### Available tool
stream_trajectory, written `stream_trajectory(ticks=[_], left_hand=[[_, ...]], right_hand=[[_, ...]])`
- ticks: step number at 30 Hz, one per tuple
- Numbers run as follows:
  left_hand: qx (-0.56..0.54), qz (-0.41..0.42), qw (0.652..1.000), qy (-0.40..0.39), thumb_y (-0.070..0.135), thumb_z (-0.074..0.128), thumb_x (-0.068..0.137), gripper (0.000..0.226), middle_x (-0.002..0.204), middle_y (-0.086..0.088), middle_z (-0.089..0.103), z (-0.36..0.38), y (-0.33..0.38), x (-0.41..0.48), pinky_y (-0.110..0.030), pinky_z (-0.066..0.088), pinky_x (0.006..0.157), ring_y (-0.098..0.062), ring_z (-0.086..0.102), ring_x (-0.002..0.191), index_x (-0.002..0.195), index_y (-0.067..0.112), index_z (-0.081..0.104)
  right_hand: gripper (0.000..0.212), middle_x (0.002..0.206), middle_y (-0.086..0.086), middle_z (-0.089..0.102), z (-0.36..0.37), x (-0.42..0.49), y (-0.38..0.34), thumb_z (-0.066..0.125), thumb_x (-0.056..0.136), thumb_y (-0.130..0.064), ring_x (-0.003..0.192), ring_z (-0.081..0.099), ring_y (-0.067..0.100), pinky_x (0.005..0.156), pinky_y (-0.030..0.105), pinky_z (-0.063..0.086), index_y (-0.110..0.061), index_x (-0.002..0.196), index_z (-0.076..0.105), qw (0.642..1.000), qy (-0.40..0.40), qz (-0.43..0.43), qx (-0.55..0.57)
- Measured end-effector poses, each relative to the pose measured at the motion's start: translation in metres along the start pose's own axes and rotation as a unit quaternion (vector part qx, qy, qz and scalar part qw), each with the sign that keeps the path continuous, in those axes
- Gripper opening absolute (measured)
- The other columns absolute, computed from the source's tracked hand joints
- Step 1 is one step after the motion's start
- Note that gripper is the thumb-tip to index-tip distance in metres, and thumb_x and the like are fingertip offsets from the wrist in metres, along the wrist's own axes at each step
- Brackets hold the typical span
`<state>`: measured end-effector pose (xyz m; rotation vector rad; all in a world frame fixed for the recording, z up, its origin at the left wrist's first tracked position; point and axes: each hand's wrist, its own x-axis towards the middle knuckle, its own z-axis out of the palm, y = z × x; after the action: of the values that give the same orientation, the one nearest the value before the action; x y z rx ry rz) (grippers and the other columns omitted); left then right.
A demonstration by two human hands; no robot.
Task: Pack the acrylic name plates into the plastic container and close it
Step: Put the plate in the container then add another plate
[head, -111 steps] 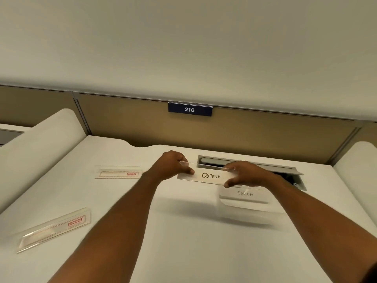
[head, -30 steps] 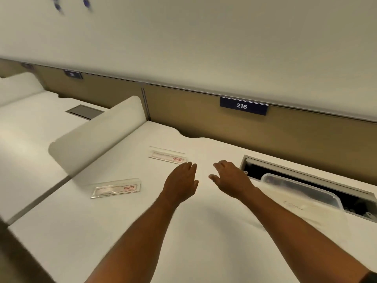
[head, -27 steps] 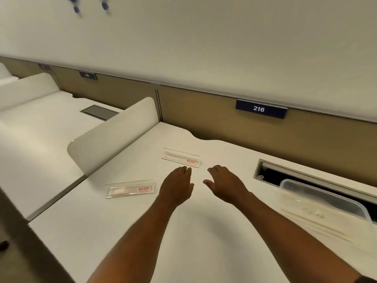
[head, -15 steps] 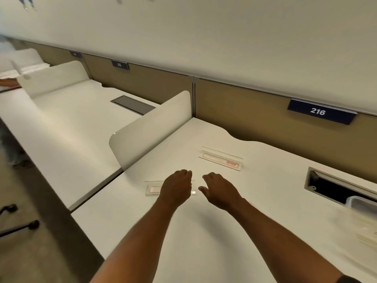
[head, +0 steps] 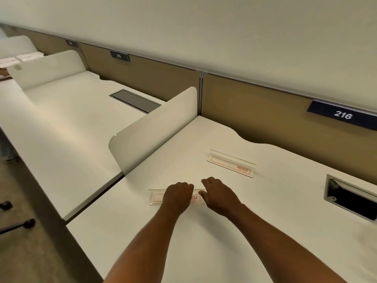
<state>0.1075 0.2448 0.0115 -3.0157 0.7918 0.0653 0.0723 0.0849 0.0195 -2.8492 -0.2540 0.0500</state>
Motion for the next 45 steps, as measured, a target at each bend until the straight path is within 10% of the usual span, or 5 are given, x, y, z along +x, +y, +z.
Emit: stream_trajectory(ticks=[13,24,29,35,45], left_hand=[[-0.187,-0.055,0.978,0.079,0.017,0.048,0.093,0.029,0.108,-0.001,0.070,-0.018,-0.001,0.044,-0.035,0.050,0.080,-0.024,0.064,0.099,0.115,0.020,0.065],[-0.799,-0.157,0.579,0.051,0.004,0.060,0.089,0.015,0.088,-0.012,0.070,-0.081,0.058,0.064,-0.034,0.059,0.075,-0.021,0.066,0.077,0.103,0.004,0.066],[-0.840,-0.150,0.521,0.023,0.006,0.060,0.090,0.023,0.102,-0.021,0.070,-0.085,0.097,0.064,-0.042,0.057,0.085,-0.033,0.068,0.095,0.112,-0.002,0.062],[-0.874,-0.144,0.464,0.011,0.040,0.054,0.092,0.033,0.108,-0.012,0.068,-0.105,0.138,0.068,-0.045,0.050,0.093,-0.027,0.065,0.099,0.114,0.016,0.061],[-0.763,-0.036,0.643,-0.052,0.027,0.077,0.069,0.038,0.115,-0.014,0.061,-0.126,0.220,0.067,-0.035,0.053,0.092,-0.020,0.064,0.096,0.106,0.027,0.067]], right_hand=[[0.038,0.133,0.008,0.055,-0.008,0.001,0.057,0.042,0.099,-0.029,0.124,0.050,0.024,0.103,0.034,0.039,-0.011,0.132,0.051,0.973,0.088,0.136,0.166],[0.050,0.110,0.001,0.066,-0.054,-0.043,0.092,0.070,0.071,-0.058,0.103,0.062,0.024,0.098,0.044,0.049,-0.026,0.109,0.066,0.783,-0.090,0.156,0.595],[0.063,0.115,0.017,0.064,-0.079,-0.068,0.105,0.079,0.071,-0.034,0.101,0.063,0.036,0.089,0.049,0.051,-0.013,0.126,0.058,0.697,-0.102,0.122,0.699],[0.042,0.111,0.015,0.064,-0.110,-0.108,0.139,0.067,0.084,-0.024,0.094,0.062,0.033,0.087,0.047,0.049,-0.006,0.121,0.061,0.738,-0.061,0.146,0.656],[0.042,0.108,0.009,0.069,-0.147,-0.199,0.227,0.075,0.073,-0.022,0.094,0.061,0.024,0.080,0.039,0.052,-0.014,0.115,0.069,0.760,0.027,0.212,0.614]])
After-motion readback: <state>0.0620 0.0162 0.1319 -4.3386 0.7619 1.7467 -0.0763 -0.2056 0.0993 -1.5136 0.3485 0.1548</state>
